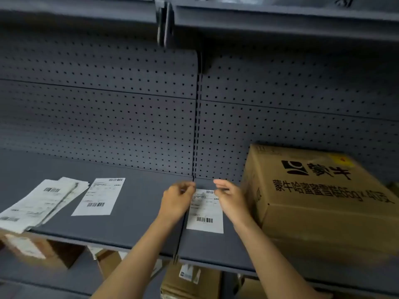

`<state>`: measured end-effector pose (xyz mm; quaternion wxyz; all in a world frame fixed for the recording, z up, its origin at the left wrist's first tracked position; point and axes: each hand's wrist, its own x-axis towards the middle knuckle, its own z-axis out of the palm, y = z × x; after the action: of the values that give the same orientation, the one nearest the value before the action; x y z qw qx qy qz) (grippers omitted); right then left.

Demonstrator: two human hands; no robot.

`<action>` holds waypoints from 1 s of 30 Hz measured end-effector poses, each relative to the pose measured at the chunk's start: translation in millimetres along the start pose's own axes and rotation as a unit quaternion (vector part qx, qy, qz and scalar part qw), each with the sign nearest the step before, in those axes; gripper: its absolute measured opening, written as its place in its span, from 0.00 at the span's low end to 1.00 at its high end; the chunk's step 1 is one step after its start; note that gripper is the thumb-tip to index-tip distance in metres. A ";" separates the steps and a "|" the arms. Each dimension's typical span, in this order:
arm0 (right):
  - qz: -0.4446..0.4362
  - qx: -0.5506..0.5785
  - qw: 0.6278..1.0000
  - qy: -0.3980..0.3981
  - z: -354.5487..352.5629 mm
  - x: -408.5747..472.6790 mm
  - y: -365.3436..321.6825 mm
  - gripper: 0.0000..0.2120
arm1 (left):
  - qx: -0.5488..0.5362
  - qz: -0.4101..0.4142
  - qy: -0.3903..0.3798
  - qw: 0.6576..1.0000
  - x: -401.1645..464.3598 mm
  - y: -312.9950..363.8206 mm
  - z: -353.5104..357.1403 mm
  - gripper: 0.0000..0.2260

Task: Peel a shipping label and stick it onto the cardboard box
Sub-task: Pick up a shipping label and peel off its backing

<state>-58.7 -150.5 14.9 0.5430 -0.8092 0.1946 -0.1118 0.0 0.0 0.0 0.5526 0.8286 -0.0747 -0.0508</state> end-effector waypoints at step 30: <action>0.090 0.121 0.984 0.090 17.2 10.0 -7.8 0.27 | -0.224 -0.103 -0.056 0.968 33.6 -21.0 9.4 0.31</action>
<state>-41.4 -137.9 15.1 0.6250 -0.7033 0.2996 -0.1581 32.9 -6.7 -23.1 0.7108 0.6828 -0.0061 -0.1688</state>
